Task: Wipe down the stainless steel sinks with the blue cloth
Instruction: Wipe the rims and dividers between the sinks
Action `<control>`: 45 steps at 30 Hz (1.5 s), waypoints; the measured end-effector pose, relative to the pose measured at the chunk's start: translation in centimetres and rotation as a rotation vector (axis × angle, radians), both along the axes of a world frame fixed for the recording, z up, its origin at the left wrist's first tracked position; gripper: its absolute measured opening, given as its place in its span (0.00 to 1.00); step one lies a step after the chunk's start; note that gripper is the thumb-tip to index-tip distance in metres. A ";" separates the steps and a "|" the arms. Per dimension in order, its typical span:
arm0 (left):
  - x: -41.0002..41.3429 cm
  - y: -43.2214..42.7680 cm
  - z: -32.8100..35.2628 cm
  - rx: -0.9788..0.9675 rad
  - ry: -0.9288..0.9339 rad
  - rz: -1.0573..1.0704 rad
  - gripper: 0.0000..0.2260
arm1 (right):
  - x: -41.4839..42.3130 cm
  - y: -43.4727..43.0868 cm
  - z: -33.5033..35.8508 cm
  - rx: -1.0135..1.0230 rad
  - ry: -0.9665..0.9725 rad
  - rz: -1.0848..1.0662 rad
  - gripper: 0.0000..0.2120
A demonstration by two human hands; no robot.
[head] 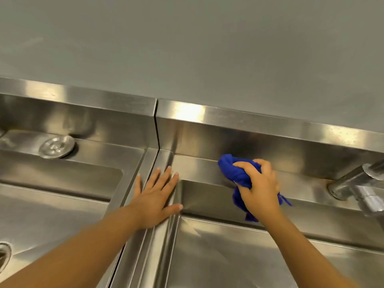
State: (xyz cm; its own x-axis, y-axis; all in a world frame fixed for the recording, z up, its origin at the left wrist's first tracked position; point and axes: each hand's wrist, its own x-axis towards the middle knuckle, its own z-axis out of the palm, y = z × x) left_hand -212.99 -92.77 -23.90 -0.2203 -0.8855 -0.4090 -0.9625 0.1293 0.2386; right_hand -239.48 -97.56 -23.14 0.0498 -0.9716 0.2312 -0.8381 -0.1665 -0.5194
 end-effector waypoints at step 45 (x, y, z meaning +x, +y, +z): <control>14.2 29.3 3.3 -0.065 0.170 0.037 0.25 | 20.2 36.0 -0.8 0.386 0.073 -0.171 0.17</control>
